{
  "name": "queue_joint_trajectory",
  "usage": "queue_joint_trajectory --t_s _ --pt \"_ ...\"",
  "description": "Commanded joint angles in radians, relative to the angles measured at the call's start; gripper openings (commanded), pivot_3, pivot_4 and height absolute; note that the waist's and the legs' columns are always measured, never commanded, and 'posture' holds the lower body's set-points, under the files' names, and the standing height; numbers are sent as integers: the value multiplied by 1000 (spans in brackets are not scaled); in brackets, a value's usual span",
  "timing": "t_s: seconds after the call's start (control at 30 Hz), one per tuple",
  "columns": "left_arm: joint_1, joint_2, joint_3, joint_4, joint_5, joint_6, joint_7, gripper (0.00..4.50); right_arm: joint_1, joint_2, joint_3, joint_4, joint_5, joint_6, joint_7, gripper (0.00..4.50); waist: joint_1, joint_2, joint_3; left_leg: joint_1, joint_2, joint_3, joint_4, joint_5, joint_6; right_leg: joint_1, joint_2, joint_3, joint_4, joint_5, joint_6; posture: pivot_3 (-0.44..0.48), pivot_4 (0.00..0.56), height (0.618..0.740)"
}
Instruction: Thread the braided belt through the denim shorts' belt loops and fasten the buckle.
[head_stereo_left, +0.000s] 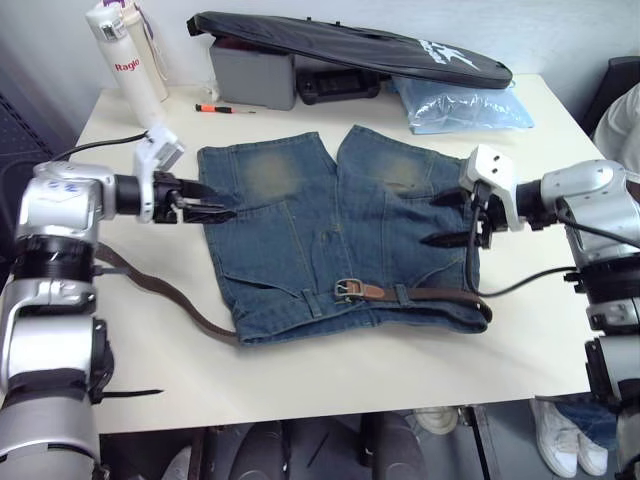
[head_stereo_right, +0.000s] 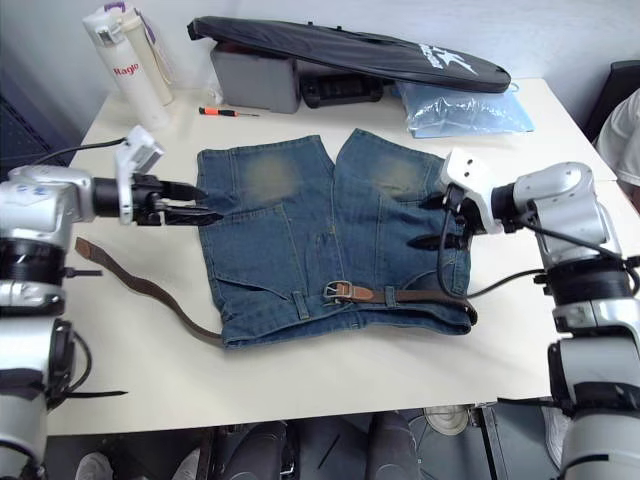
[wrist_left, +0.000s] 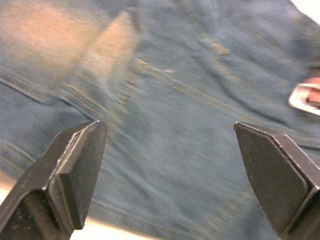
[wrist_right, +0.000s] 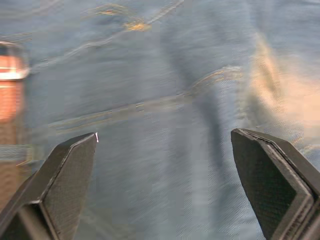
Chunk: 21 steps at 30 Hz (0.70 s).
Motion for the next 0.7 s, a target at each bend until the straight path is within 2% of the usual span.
queue_joint_trajectory --t_s 0.03,0.13,0.27,0.3,0.4,0.5,0.57,0.7 --pt "187 139 133 -291 -170 232 -69 4474 78 -100 -46 -312 156 160 111 4500 3 1 1 0 0 0 0 0 0 0 0 0 0 0 0 0 150 740" --pt "452 266 277 -489 -305 391 -134 4474 135 -156 -61 -480 268 262 137 4500 4 2 2 0 1 2 0 -2 0 -3 1 2 1 0 0 0 150 740" --pt "711 300 463 -584 -330 487 -52 4474 134 -164 -45 -541 318 296 117 4500 12 1 2 2 2 3 2 -2 0 -2 1 3 4 -1 -2 0 150 740" --pt "747 293 506 -599 -340 523 -26 4474 131 -168 -33 -551 321 297 119 4500 16 1 2 2 3 2 2 -2 -1 -2 1 2 4 -1 -2 0 150 740" --pt "807 173 690 -703 -364 694 98 4474 145 -174 3 -564 314 257 142 4500 29 1 2 2 3 2 2 -2 -1 -3 2 3 5 -1 -4 0 150 740" --pt "824 59 805 -804 -396 783 179 4474 142 -162 23 -558 319 249 136 4500 32 1 3 2 5 3 3 -3 -2 -3 4 3 5 -1 -4 0 150 740" --pt "833 12 845 -850 -424 804 224 4474 142 -161 31 -552 321 242 135 4500 31 0 3 2 7 4 3 -3 -3 -4 6 3 5 -1 -5 0 150 740" --pt "843 -2 867 -864 -483 804 287 4474 141 -165 35 -549 325 237 133 4500 32 0 3 2 10 4 3 -3 -5 -5 9 4 5 -1 -7 0 150 740"
